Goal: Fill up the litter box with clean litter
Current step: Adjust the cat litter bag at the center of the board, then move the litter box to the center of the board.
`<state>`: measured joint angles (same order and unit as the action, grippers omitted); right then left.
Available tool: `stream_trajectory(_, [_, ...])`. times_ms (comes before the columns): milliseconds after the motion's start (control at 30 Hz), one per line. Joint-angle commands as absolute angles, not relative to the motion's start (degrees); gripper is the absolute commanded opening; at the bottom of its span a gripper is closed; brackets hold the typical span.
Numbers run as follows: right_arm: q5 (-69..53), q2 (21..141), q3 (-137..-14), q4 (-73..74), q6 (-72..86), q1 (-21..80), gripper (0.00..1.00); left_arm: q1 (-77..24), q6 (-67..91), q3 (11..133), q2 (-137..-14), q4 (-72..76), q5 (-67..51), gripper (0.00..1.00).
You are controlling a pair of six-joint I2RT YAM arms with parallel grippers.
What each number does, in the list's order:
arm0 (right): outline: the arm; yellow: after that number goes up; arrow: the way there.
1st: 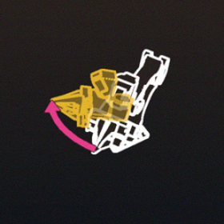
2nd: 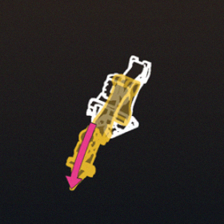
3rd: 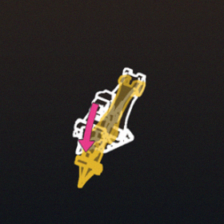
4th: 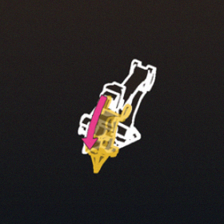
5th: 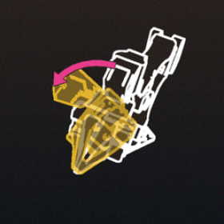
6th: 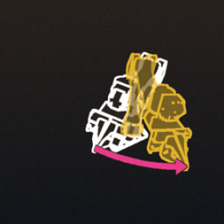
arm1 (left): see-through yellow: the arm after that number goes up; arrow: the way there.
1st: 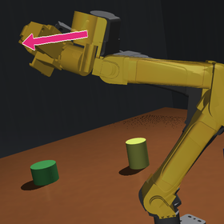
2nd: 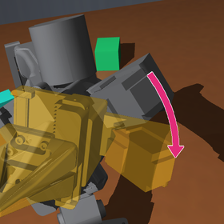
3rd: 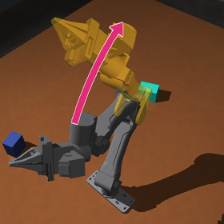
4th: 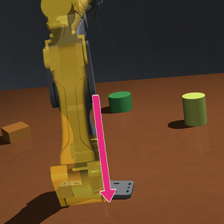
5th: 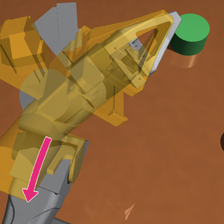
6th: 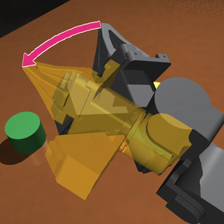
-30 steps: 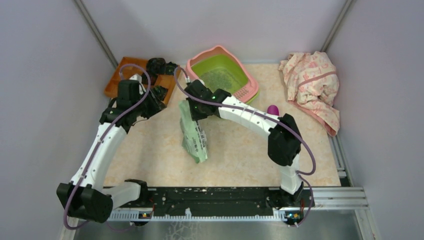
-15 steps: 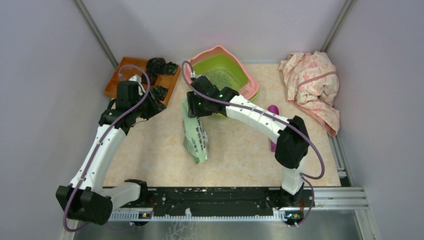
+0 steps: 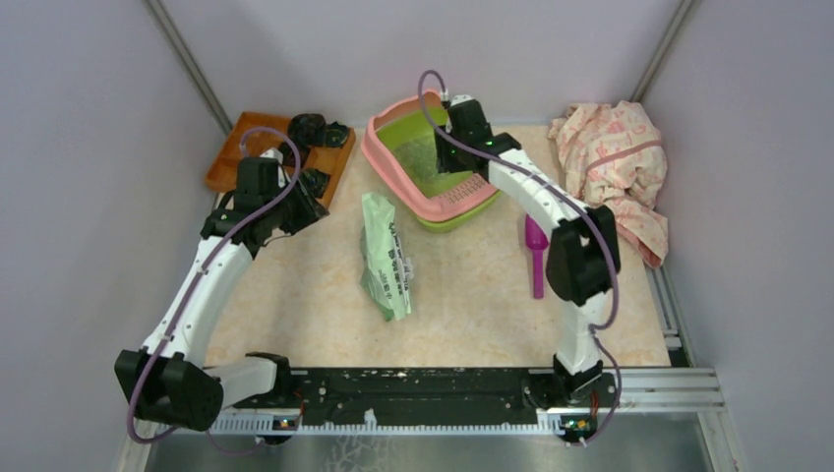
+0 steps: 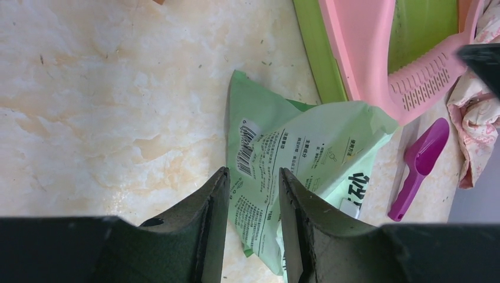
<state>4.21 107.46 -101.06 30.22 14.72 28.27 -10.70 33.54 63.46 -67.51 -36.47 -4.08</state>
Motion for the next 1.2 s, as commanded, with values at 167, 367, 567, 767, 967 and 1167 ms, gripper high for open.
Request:
stream_trajectory(167, [3.51,121.91,-113.06,27.47,4.55,28.41,0.41,-10.27,32.68,66.23,-67.56,-37.31,-2.65,0.42])
stream_trajectory(367, [5.48,124.69,-114.86,30.99,3.87,27.98,0.41,-10.28,32.78,66.36,-67.66,-37.38,-2.62,0.42])
stream_trajectory(567, [5.87,119.19,-104.78,27.55,4.12,26.70,0.40,-10.28,33.03,65.59,-67.67,-36.77,-3.54,0.41])
stream_trajectory(767, [7.35,116.62,-99.74,27.08,4.20,26.03,0.40,-10.28,33.22,65.12,-67.29,-36.39,-4.66,0.40])
stream_trajectory(967, [8.01,112.91,-95.52,26.18,5.21,26.02,0.40,-10.28,33.35,64.85,-66.59,-36.54,-4.69,0.40])
stream_trajectory(1167, [8.37,109.86,-91.17,25.01,5.80,25.97,0.40,-10.28,33.48,64.43,-66.27,-36.38,-5.14,0.40])
